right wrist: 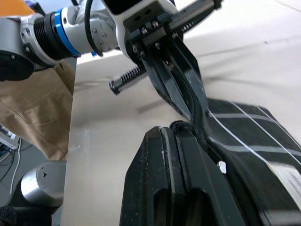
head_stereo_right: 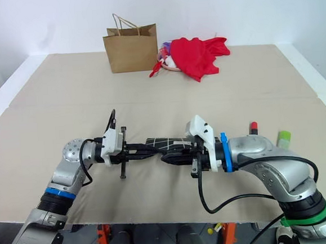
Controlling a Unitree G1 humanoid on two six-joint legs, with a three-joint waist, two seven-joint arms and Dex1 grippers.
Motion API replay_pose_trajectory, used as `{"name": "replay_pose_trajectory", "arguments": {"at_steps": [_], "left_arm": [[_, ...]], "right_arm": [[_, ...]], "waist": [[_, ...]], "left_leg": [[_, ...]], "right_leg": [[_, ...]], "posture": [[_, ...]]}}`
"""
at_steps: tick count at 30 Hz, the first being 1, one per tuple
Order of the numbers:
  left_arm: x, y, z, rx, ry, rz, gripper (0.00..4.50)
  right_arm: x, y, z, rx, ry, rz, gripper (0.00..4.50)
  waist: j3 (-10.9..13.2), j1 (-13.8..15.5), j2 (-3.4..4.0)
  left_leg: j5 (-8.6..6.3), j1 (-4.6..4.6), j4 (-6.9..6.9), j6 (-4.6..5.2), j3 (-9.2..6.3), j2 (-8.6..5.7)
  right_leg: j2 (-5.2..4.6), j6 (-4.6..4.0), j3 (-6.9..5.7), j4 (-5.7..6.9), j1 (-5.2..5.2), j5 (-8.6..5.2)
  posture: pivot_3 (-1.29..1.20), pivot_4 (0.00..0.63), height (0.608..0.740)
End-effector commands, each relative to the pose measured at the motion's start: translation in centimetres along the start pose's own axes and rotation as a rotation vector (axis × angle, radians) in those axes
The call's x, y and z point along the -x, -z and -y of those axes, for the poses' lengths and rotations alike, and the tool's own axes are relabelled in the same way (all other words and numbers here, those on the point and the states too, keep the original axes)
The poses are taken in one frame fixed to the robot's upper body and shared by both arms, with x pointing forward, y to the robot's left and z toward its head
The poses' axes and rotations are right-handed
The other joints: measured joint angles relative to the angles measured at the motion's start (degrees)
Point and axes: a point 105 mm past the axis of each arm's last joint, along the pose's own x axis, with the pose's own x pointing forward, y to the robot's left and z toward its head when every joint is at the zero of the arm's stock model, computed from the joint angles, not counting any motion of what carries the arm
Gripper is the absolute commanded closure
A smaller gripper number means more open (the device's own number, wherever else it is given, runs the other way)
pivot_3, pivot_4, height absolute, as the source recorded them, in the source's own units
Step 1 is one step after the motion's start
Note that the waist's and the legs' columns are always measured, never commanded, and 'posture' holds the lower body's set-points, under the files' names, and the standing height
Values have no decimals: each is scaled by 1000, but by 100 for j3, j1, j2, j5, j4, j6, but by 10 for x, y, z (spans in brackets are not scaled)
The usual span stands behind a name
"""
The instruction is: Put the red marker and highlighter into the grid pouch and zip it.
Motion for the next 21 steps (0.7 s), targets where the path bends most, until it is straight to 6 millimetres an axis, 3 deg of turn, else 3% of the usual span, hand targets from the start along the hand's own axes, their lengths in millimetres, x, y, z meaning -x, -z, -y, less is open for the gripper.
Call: {"name": "replay_pose_trajectory", "arguments": {"at_steps": [1, 9, 10, 11, 12, 13, 17, 20, 21], "left_arm": [[-8, -8, -1, -44, 7, 22, 4500], [-5, -7, -3, -43, -7, 12, 4500], [-3, -6, -3, -42, -10, 7, 4500], [-2, -5, -3, -40, -13, 2, 4500], [-1, -4, -3, -39, -15, -2, 4500], [-1, -4, -3, -39, -16, -4, 4500], [3, -5, -5, -36, -37, -12, 4500], [8, -5, -9, -35, -70, -23, 4500], [10, -5, -11, -33, -82, -24, 4500]], "right_arm": [[-8, -10, -5, 52, -47, 23, 4482], [-7, -13, -2, 44, -18, 62, 4482], [-3, -15, -4, 44, -18, 74, 3974], [2, -19, -8, 33, -24, 95, 3974], [7, -23, -13, 25, -30, 117, 3496], [11, -26, -16, 20, -34, 132, 3349], [43, -44, -9, -67, 101, 274, 1370], [86, -40, 18, -120, 380, 343, 117], [98, -35, 27, -123, 472, 345, 117]], "waist": [[0, 0, 0], [0, 0, 0], [0, 0, 0], [0, 0, 0], [0, 0, 0], [0, 1, 0], [0, 4, 0], [0, 20, 0], [0, 19, 0]], "left_leg": [[0, 0, 0, 0, 0, 0], [0, -1, 0, 0, -2, 0], [0, -1, 0, 0, -2, 0], [0, -1, 0, 0, -3, 0], [0, -2, 0, 0, -3, 0], [0, -2, 0, 0, -3, 0], [0, -7, 0, 0, -7, 0], [0, -8, 1, 0, -11, -1], [0, -8, 2, 0, -11, -1]], "right_leg": [[0, 0, 0, 0, 0, 0], [0, 0, -2, 0, 0, 0], [0, 0, -2, 0, 0, 0], [0, 0, -3, 0, 0, 0], [0, 0, -3, 0, 0, 0], [0, 0, -3, 0, 0, -1], [-1, 0, -7, 0, 0, -2], [-1, -1, -10, 0, 2, -1], [-2, -1, -11, 0, 3, -1]], "posture": [[0, 150, 740], [0, 150, 740], [0, 150, 740], [0, 150, 740], [0, 150, 740], [0, 150, 740], [0, 150, 740], [0, 150, 740], [0, 150, 740]]}}
